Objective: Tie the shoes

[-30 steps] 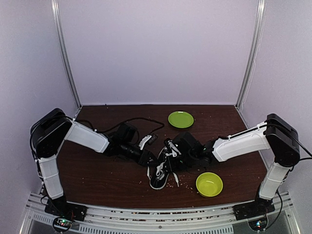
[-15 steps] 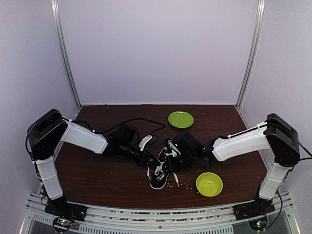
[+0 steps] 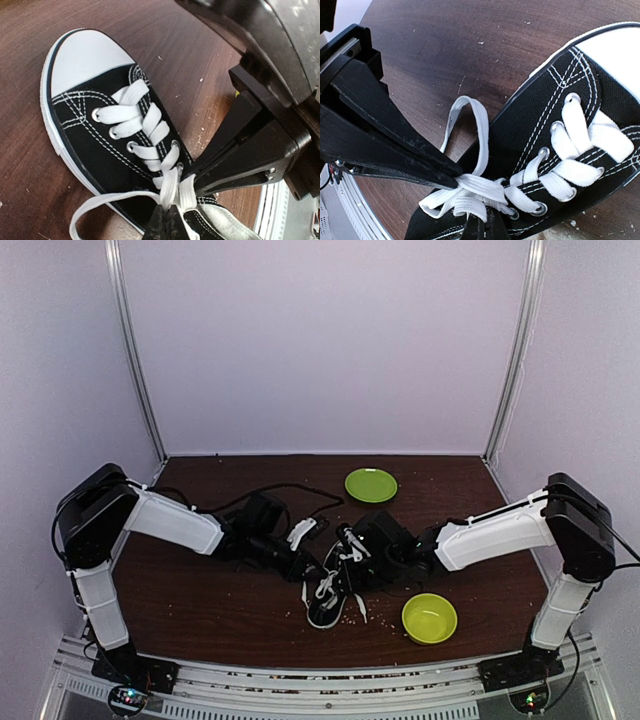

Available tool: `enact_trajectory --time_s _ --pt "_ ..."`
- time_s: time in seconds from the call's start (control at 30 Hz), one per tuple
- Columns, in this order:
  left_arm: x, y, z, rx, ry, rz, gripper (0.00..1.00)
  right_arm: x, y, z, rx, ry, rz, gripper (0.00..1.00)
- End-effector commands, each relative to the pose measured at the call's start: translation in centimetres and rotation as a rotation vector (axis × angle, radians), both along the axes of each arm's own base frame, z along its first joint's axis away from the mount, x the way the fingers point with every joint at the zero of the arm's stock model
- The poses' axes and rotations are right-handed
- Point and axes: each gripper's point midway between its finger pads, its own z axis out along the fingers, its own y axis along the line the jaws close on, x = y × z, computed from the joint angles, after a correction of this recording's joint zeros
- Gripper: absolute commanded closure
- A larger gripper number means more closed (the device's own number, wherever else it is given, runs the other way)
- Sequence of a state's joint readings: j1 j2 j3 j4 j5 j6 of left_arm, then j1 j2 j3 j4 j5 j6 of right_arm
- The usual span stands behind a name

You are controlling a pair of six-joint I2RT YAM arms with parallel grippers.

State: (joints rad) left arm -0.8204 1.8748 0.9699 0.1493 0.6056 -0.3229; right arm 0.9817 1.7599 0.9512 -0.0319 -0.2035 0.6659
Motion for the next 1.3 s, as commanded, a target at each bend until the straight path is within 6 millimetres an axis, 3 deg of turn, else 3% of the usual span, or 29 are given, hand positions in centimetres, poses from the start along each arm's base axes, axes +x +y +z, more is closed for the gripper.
enact_trajectory --time_s 0.0,0.17,0.43,0.7,0.97,1.13,1.27 --pt "0.3 -0.6 1.6 -0.047 -0.052 -0.007 1.0 0.0 -1.0 -0.9 -0.065 0.001 -0.025 1.0" --pt "0.0 -0.8 3.2 -0.111 -0.076 -0.016 1.0 0.1 -0.6 -1.1 -0.067 0.004 -0.024 1.0" --pt "-0.4 -1.0 3.7 -0.152 -0.068 -0.031 1.0 0.1 -0.7 -1.5 -0.081 0.011 -0.032 1.0" --pt "-2.4 -2.0 4.5 -0.198 -0.066 -0.109 1.0 0.6 -0.2 -1.3 -0.063 0.002 -0.046 1.0" --pt "-2.3 -2.3 4.3 -0.195 -0.062 -0.095 1.0 0.6 0.0 -1.9 -0.055 0.01 -0.05 1.0" --pt "-2.7 -2.1 3.1 -0.153 -0.037 -0.098 1.0 1.0 -0.1 -1.8 -0.041 -0.008 -0.074 1.0" --pt "-1.6 -1.3 4.0 -0.115 -0.111 -0.047 0.98 0.9 -0.2 -2.0 -0.044 -0.003 -0.076 1.0"
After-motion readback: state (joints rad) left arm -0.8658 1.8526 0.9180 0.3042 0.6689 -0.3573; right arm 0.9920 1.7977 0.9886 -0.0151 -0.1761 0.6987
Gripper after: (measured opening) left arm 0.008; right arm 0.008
